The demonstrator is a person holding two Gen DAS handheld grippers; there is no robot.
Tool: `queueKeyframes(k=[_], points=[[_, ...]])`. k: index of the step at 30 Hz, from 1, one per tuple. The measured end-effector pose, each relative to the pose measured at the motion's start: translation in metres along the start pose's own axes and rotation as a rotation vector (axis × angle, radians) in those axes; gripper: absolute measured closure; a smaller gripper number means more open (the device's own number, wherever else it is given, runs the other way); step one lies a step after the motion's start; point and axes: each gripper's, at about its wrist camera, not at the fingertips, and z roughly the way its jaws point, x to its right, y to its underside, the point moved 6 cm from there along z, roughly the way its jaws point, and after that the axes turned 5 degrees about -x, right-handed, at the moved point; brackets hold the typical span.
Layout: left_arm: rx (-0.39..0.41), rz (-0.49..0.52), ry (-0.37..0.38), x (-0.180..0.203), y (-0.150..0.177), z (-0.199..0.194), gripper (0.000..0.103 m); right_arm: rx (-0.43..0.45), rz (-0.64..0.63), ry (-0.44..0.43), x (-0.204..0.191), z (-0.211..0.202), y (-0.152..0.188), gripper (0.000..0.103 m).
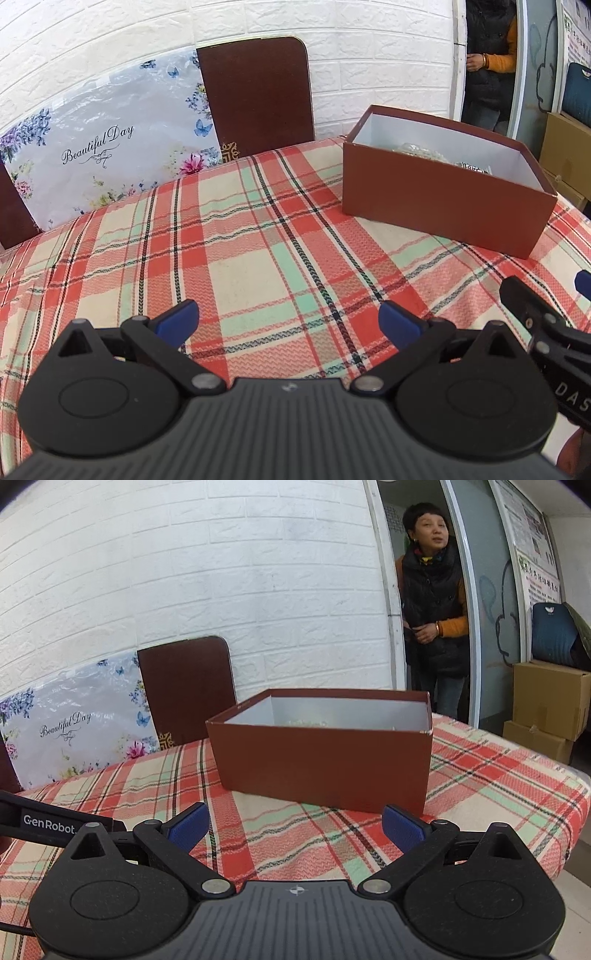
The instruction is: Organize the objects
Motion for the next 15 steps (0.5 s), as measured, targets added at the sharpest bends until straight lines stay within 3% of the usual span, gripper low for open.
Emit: queueKeyframes(k=[15], points=[[-0.007,-0.007,0.024,-0.003,0.006,-0.005,0.0,0.003,-0.018,-0.012,-0.011,-0.009,0.004,0.004]])
